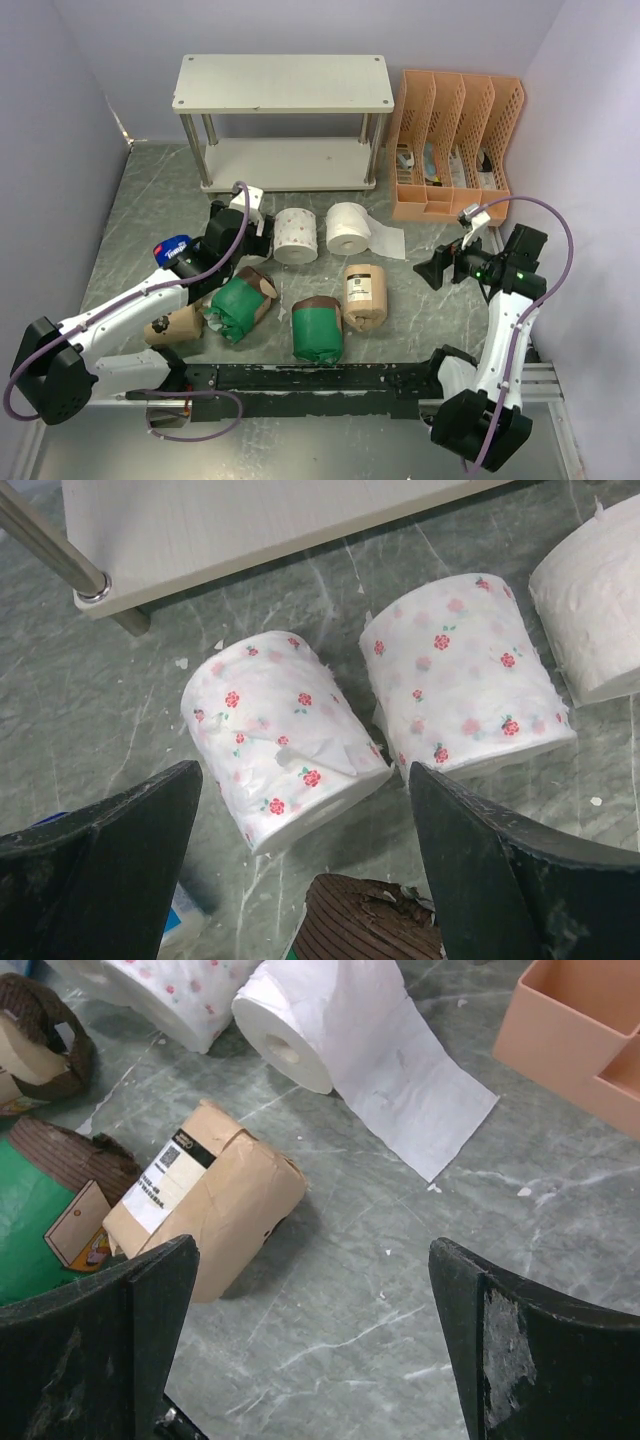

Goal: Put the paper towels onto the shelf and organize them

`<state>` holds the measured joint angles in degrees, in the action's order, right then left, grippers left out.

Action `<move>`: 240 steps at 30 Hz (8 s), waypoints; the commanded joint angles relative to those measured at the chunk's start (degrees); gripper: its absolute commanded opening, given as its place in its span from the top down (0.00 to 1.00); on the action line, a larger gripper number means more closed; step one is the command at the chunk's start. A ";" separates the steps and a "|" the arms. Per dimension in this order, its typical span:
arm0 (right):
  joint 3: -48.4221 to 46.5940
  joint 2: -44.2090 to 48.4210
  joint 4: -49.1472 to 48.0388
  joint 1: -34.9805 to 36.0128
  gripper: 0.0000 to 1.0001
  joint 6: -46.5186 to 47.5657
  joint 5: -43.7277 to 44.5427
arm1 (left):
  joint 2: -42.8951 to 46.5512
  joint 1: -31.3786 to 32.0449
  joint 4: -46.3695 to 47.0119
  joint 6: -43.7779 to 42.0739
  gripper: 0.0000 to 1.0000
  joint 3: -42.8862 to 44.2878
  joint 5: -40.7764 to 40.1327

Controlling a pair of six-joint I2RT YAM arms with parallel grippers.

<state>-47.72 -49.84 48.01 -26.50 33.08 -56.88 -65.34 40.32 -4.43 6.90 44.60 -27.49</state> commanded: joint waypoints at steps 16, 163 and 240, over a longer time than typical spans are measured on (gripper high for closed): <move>-0.32 2.49 -0.82 0.22 0.00 -0.74 -0.17 | 0.74 -0.18 0.75 -0.11 0.04 1.21 0.55; -50.15 -33.65 -15.57 32.46 1.00 -64.14 14.00 | -5.23 -16.94 -21.13 31.98 0.04 11.54 -39.41; -18.65 -34.79 -82.44 28.49 0.00 -73.90 -23.55 | -6.75 -17.03 -18.14 27.08 0.04 10.80 -41.52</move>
<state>-73.97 -85.54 -30.11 -0.25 -50.96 -72.86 -73.19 23.66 -24.88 35.55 55.42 -68.73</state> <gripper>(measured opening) 0.999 0.959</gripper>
